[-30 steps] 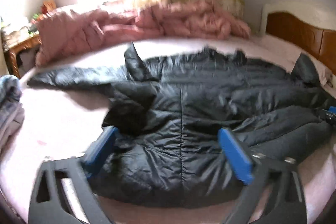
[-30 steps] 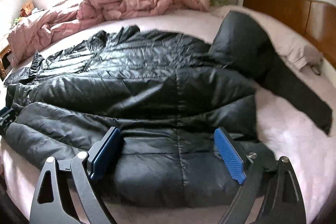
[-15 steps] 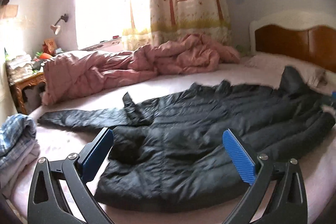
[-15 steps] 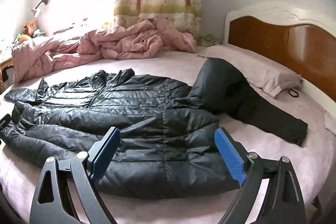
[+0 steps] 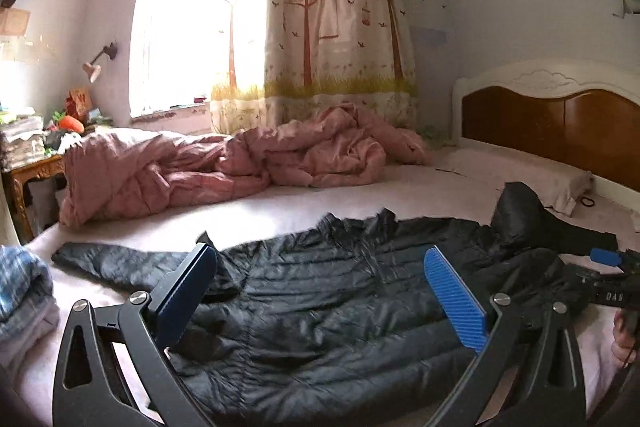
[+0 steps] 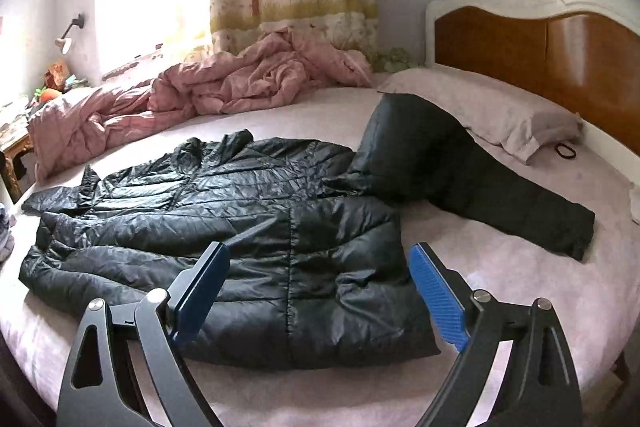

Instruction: Fold large clothes

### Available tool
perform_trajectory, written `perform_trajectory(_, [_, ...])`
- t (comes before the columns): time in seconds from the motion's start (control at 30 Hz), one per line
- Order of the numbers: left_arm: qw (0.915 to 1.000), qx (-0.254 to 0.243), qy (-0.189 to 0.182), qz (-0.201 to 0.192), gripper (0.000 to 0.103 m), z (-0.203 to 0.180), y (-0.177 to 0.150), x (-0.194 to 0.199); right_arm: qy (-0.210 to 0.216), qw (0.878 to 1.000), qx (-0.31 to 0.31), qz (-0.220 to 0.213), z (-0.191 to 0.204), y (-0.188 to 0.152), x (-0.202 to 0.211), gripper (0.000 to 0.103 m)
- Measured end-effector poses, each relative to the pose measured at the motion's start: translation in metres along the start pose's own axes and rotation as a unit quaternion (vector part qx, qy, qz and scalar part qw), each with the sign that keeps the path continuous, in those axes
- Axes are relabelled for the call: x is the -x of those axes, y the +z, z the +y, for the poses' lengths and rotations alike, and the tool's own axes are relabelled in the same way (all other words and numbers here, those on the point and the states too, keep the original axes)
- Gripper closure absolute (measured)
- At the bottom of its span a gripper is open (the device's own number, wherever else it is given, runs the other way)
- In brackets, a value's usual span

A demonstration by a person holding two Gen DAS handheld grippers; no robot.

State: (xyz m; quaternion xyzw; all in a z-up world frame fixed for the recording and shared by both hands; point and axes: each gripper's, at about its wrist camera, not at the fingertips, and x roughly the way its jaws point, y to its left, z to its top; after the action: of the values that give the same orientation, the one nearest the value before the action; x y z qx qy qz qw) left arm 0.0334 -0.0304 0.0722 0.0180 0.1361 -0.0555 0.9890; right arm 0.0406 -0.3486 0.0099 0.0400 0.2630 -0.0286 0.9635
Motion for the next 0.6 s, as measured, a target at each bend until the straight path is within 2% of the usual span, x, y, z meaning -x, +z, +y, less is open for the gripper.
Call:
perform_trajectory(0.17, [0.9998, 0.002, -0.004, 0.018, 0.000, -0.006, -0.015, -0.009, 0.020, 1.000, -0.008, -0.006, 0.000, 0.000, 0.003, 0.011])
perform_trajectory(0.27, [0.9996, 0.013, -0.003, 0.026, 0.000, -0.003, -0.014, -0.019, 0.012, 1.000, -0.011, -0.001, -0.001, -0.001, 0.001, 0.011])
perform_trajectory(0.37, [0.9994, 0.026, -0.008, 0.021, 0.000, 0.003, -0.007, -0.028, 0.023, 0.999, -0.029, 0.004, -0.007, 0.000, -0.001, 0.011])
perform_trajectory(0.6, [0.9992, -0.003, -0.038, -0.009, 0.000, -0.003, 0.008, -0.022, 0.023, 0.997, -0.067, 0.005, -0.022, 0.002, -0.005, 0.011])
